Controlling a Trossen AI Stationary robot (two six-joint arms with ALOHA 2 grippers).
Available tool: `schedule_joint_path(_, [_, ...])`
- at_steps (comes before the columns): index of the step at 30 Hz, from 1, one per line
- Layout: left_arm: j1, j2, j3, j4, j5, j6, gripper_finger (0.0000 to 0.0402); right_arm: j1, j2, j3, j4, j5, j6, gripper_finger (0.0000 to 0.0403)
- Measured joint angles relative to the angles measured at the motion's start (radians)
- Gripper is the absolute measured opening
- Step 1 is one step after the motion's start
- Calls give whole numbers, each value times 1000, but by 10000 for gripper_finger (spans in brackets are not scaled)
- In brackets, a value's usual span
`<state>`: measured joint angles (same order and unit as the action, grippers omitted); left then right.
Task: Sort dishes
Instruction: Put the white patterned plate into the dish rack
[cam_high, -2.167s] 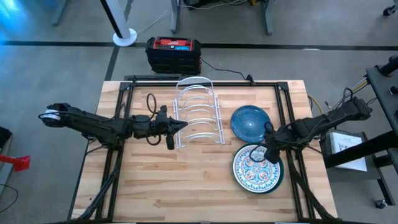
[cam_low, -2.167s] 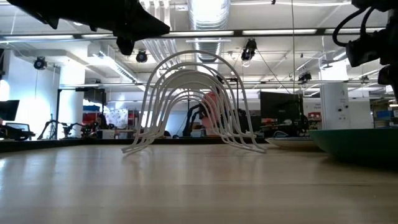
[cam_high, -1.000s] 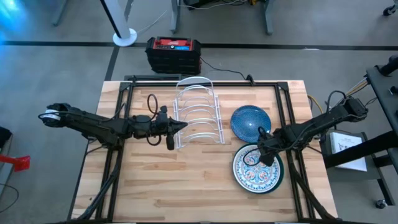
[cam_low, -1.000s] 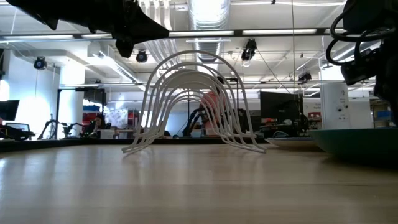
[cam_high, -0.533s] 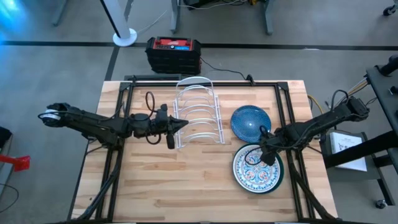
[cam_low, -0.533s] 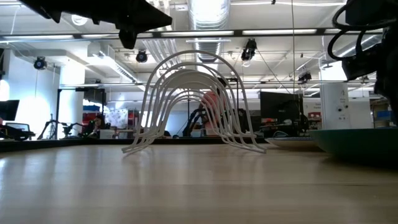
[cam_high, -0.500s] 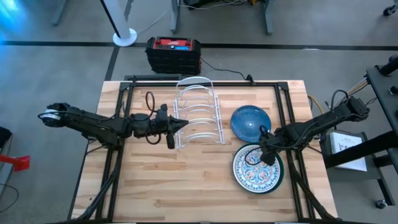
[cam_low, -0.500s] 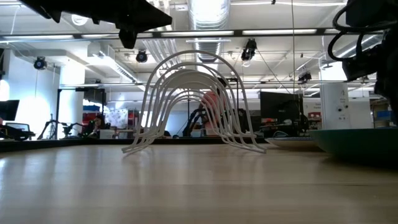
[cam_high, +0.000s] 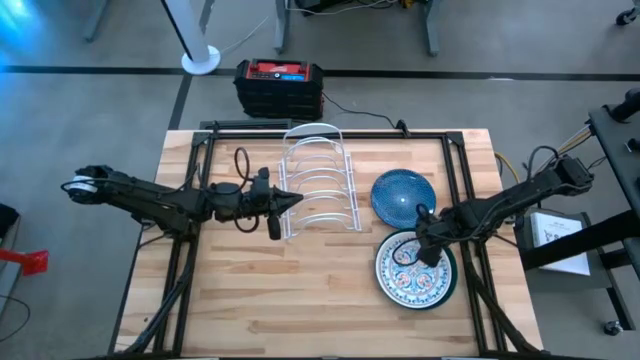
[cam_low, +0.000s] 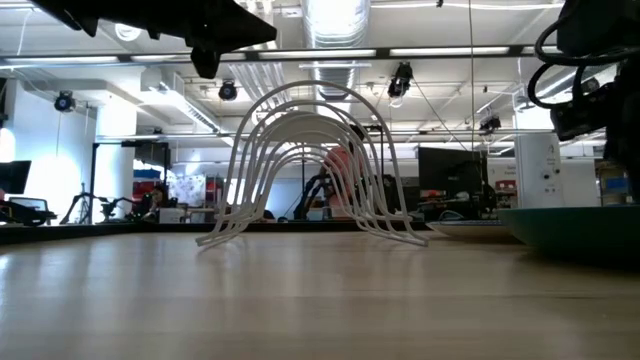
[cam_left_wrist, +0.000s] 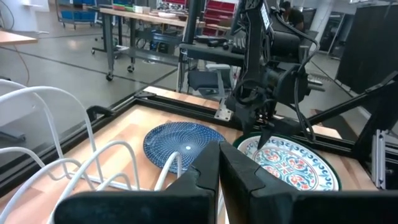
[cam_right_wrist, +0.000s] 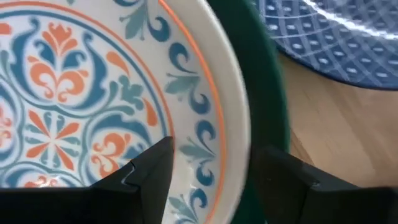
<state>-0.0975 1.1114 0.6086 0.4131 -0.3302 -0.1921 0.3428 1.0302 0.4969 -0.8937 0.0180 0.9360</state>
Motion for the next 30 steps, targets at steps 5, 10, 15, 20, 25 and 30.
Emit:
schedule_joint_path(5, [0,0,0,-5,0,0,0,-1,1,-21,37,-8,13,141])
schedule_joint_path(10, [0,0,-1,-6,0,0,0,-1,-6,-20,45,-20,15,76])
schedule_joint_path(15, [0,0,-1,-11,0,1,0,0,-20,-18,33,-8,9,32])
schedule_joint_path(20, [0,0,-1,-11,0,1,0,0,-58,-3,4,16,3,2])
schedule_joint_path(25, [0,0,-1,-18,0,1,0,0,-101,13,-22,37,2,0])
schedule_joint_path(30, [0,0,-2,-42,0,-8,0,0,-135,27,-47,40,4,1])
